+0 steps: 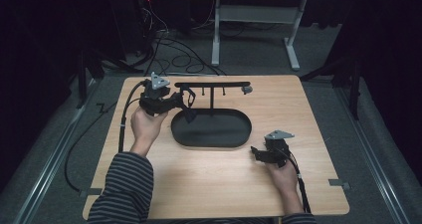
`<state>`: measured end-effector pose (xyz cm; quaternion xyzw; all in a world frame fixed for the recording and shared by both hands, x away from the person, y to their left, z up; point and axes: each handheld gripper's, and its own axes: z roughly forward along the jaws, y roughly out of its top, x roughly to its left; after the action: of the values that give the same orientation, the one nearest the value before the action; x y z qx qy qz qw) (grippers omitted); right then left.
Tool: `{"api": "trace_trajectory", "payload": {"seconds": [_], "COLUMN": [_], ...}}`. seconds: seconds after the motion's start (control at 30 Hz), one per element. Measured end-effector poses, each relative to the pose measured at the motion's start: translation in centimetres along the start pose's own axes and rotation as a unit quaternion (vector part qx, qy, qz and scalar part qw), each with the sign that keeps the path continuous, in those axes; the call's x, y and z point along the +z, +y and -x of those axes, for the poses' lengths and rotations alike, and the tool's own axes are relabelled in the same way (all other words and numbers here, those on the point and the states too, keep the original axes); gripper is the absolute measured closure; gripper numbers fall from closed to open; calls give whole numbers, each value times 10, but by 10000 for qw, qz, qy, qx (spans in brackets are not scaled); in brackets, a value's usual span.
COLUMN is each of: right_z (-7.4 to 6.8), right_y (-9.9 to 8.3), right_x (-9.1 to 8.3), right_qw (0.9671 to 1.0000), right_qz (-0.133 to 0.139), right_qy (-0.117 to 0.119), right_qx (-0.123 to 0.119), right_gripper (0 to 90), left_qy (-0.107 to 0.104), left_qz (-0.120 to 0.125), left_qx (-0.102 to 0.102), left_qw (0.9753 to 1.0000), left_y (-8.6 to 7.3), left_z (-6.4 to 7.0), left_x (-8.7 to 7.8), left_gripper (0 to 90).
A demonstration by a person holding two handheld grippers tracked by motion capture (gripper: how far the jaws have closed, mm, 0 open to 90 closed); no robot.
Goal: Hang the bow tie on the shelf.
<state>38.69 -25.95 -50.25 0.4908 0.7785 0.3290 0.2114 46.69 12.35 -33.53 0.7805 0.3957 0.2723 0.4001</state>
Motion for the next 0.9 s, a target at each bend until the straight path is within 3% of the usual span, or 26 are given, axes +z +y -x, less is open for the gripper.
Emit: {"api": "trace_trajectory", "payload": {"seconds": [0.9], "right_z": [0], "right_y": [0], "right_x": [0], "right_qw": [10000], "right_qz": [-2], "right_qy": [2], "right_qx": [-5], "right_gripper": [317], "left_qy": [-145], "left_qz": [116], "left_qx": [21], "left_qw": [9998], "left_y": [-14], "left_z": [-3], "left_x": [-33], "left_gripper": [555]}}
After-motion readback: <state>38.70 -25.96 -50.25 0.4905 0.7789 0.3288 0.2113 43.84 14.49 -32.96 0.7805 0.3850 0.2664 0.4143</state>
